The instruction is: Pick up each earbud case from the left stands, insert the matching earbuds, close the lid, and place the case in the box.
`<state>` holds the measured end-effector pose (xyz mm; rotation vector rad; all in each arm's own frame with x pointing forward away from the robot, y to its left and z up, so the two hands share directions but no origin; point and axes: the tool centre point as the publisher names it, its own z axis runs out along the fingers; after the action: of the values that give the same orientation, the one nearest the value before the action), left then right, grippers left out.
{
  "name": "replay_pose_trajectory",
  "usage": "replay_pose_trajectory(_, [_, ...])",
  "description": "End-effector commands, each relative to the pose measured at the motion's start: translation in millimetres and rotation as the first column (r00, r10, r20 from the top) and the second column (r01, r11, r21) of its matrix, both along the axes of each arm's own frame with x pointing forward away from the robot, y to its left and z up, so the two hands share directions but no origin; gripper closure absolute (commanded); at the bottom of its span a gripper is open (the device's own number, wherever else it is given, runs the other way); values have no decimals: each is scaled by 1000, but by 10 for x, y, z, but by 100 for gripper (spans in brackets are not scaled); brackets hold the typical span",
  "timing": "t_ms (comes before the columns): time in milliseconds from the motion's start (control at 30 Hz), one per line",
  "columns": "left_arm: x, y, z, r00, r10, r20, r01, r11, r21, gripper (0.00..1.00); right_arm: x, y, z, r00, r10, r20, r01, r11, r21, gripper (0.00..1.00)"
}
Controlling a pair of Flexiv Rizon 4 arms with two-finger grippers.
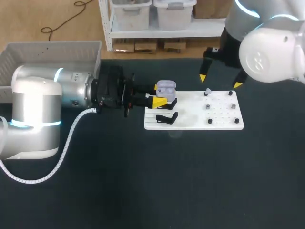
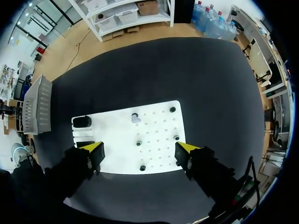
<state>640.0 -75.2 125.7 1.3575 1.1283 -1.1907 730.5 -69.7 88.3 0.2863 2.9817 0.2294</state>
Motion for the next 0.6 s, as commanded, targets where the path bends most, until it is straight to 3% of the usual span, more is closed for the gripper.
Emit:
replay_pose_trajectory(33, [-14,-1,-3,1000,5,3,-5,1000,-1,100,7,2,1,1000,0,-2,0,1000,-1,0])
replay_pose_trajectory(500, [-14,-1,-3,1000,5,3,-5,1000,-1,100,7,2,1,1000,0,-2,0,1000,-1,0])
replay_pose_trajectory(600, [-14,-1,-3,1000,5,3,-5,1000,-1,100,-3,28,-45,1000,20,6,-20,999,34,0])
